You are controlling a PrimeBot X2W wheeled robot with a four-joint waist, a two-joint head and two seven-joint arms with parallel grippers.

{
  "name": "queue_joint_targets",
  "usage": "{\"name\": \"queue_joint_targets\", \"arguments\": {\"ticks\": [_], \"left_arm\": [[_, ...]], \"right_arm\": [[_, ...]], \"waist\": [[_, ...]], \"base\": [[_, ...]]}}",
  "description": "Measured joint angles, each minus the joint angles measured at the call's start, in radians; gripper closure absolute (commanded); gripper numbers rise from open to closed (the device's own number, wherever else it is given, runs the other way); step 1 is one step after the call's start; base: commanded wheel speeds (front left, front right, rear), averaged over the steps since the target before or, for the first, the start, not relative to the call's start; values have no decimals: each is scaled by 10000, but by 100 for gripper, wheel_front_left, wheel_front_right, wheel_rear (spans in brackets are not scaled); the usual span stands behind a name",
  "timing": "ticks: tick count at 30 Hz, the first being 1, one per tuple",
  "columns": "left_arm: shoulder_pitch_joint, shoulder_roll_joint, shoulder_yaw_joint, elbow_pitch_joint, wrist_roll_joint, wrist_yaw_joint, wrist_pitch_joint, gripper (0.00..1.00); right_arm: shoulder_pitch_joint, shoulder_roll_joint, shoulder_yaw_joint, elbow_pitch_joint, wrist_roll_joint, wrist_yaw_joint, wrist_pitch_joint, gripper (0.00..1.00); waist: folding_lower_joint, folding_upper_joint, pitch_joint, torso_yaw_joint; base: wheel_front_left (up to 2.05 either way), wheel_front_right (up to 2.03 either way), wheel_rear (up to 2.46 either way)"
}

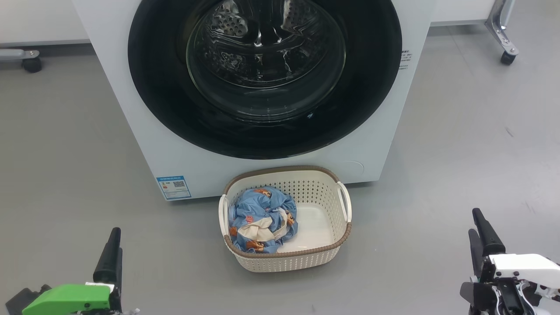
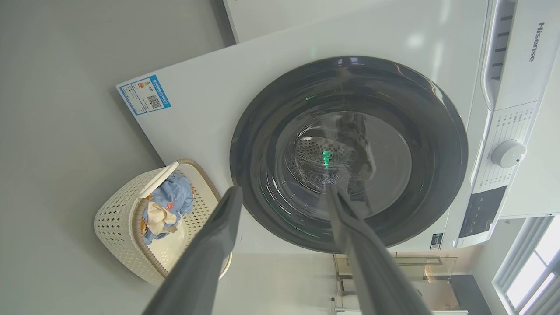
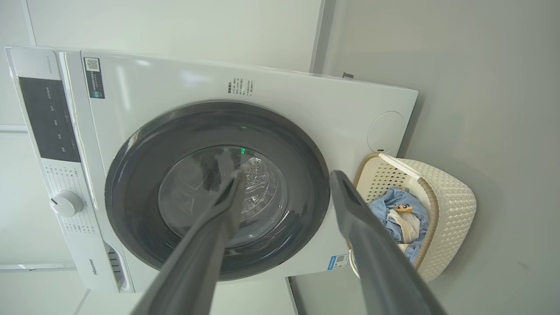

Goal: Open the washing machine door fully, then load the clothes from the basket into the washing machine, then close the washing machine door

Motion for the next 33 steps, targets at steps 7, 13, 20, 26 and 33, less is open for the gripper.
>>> {"name": "queue_joint_targets", "arguments": {"ticks": [7, 13, 20, 26, 33], "left_arm": [[-10, 157, -276, -125, 408, 0, -339, 0], [-40, 280, -591, -192, 949, 0, -548, 0], [-147, 583, -986, -194, 1885, 0, -828, 0], [-235, 821, -1315, -128, 2748, 0, -1047, 0], [-264, 965, -1593, 29, 3822, -2, -1254, 0]], "right_arm": [[-158, -142, 284, -71, -646, 0, -297, 0], [-224, -339, 546, -69, -1292, 0, -545, 0], [-390, -537, 894, -38, -2240, 2, -823, 0], [-525, -708, 1223, 42, -3129, 2, -1058, 0], [-620, -865, 1613, 125, -4144, -31, -1283, 0]], "waist": [[0, 0, 36, 6], [0, 0, 65, 12], [0, 0, 85, 17], [0, 0, 88, 23], [0, 0, 80, 40]], "base": [[0, 0, 0], [0, 0, 0], [0, 0, 0], [0, 0, 0], [0, 0, 0]]}}
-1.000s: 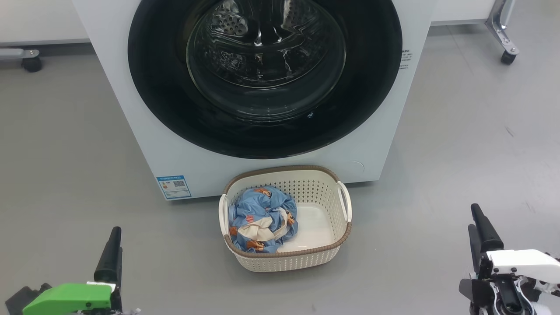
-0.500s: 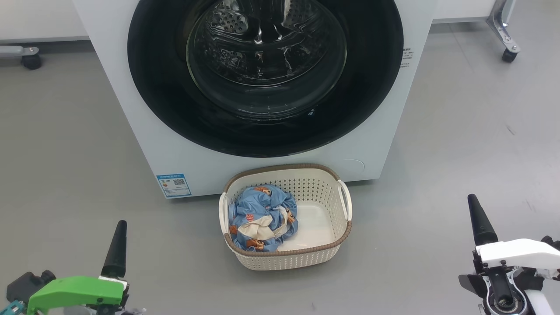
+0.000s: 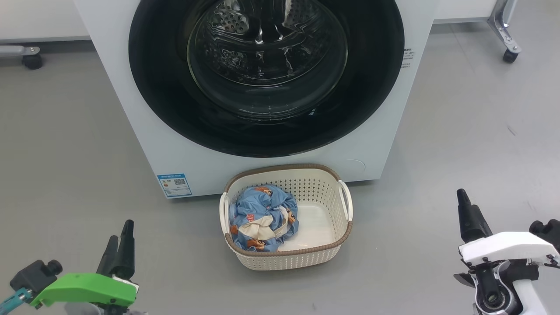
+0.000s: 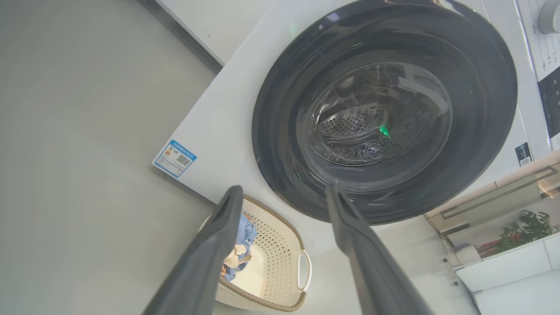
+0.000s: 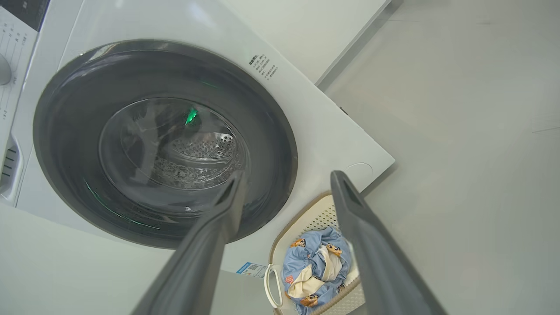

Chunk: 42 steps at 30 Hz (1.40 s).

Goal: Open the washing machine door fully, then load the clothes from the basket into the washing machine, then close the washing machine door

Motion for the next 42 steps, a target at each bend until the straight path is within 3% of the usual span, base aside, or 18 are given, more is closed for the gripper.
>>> {"name": "queue_joint_targets", "arguments": {"ticks": [42], "left_arm": [[-357, 201, -355, -35, 6531, -4, -1440, 0]], "right_arm": [[-920, -502, 1446, 251, -5944, -685, -1515, 0]], "waist": [[0, 0, -46, -22]], "base": [[0, 0, 0]]}}
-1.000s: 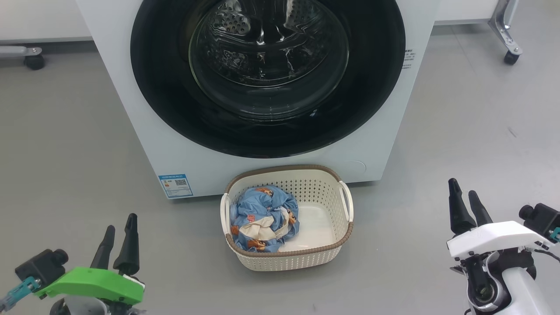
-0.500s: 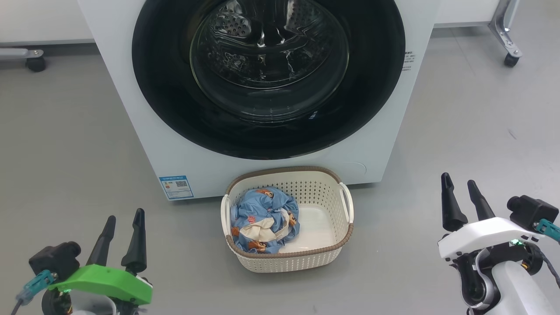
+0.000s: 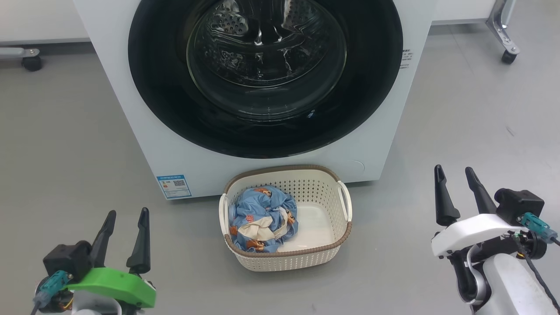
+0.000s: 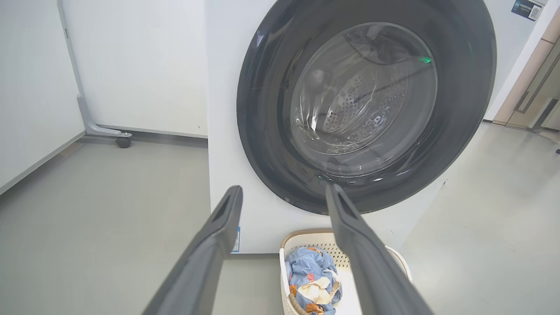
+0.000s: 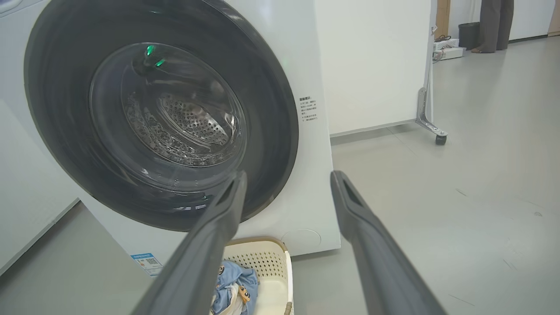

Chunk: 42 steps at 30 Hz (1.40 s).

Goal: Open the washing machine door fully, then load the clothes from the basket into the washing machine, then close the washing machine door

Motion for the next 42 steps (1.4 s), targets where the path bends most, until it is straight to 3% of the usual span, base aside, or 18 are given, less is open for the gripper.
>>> {"name": "queue_joint_targets", "arguments": {"ticks": [13, 25, 37, 42], "left_arm": [[-30, -2, 13, 127, 1852, -2, -407, 0], [-204, -113, 330, 326, 2100, -2, -407, 0], [-213, -324, 861, 502, 2318, 150, -407, 0], [-213, -374, 1127, 631, 2401, 332, -407, 0]], "right_arm": [[-267, -132, 259, 75, -1638, -6, -414, 0], [-281, -119, 40, 77, -1716, -8, -464, 0], [-285, 69, -683, 257, -1768, -593, -466, 0], [-284, 107, -732, 410, -1783, -616, -466, 0]], "waist": [[0, 0, 124, 38], [0, 0, 242, 70], [0, 0, 238, 86], [0, 0, 239, 89]], "base": [[0, 0, 0], [0, 0, 0], [0, 0, 0], [0, 0, 0]]}}
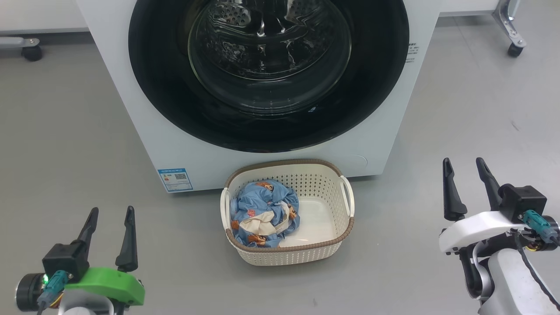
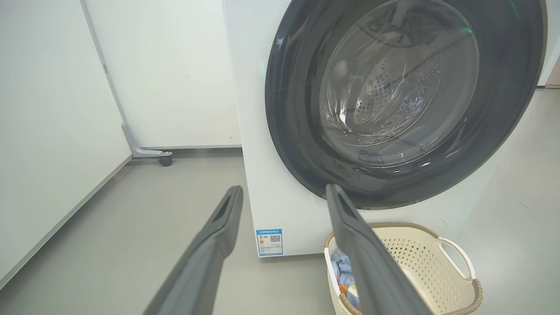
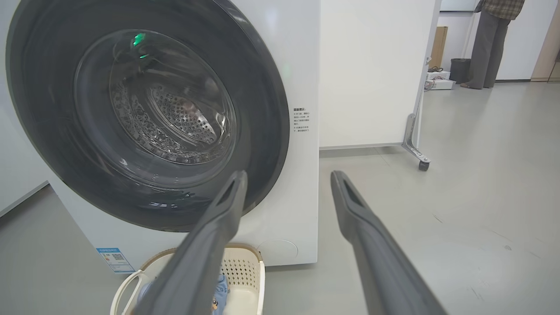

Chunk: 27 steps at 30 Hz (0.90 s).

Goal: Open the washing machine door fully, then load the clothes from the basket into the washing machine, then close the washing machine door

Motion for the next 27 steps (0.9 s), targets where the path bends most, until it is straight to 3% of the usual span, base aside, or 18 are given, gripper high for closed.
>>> {"name": "queue_joint_targets", "arguments": {"ticks": [27], "left_arm": [[0, -265, 527, 123, 351, 102, 0, 0]], "right_arm": [[3, 219, -71, 466, -125, 109, 0, 0]], "waist": [[0, 0, -19, 24]], "base": [[0, 0, 0]]}}
